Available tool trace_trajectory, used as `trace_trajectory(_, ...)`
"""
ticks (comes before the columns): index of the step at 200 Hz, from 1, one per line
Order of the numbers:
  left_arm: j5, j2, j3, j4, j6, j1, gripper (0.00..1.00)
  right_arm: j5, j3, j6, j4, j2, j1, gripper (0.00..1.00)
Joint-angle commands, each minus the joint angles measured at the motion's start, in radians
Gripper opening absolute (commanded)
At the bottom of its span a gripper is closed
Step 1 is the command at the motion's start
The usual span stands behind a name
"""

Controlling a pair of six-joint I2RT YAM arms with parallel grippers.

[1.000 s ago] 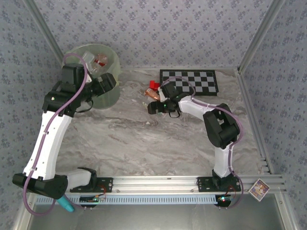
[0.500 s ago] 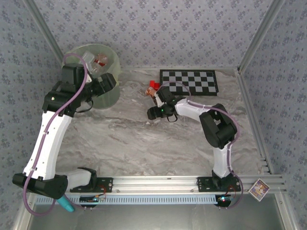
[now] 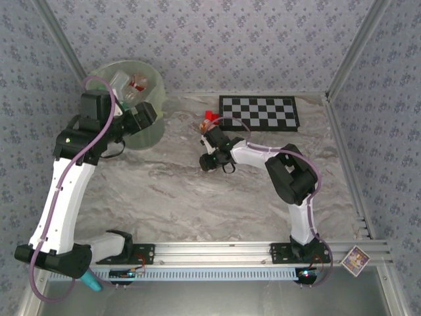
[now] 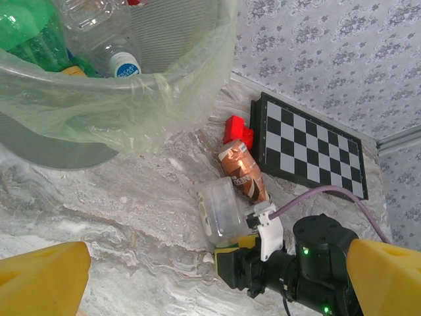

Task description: Put the plastic bottles in the bin

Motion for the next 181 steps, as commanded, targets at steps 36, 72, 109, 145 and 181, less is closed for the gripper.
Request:
trace_trajectory(36,0.062,-0.043,-0.069,0.080,-0.058,0.030,1.00,0.093,-0.036,-0.016,-0.017,-0.194,0.054,0.35)
trace_trajectory(72,0.184,-0.037,-0.115,0.171,-0.096,0.044,0.96,0.125,-0.037,-0.003,-0.040,-0.310,0.094,0.35)
trace_trajectory(109,0.303,-0.021,-0.163,0.272,-0.126,0.049,0.89,0.135,0.011,0.009,-0.067,-0.405,0.139,0.35)
trace_trajectory(145,0.445,0.002,-0.190,0.358,-0.130,0.049,0.86,0.107,0.086,0.011,-0.095,-0.448,0.180,0.35)
trace_trajectory(181,0.511,0.018,-0.194,0.358,-0.088,0.048,0.85,0.009,0.137,0.055,-0.099,-0.467,0.187,0.34)
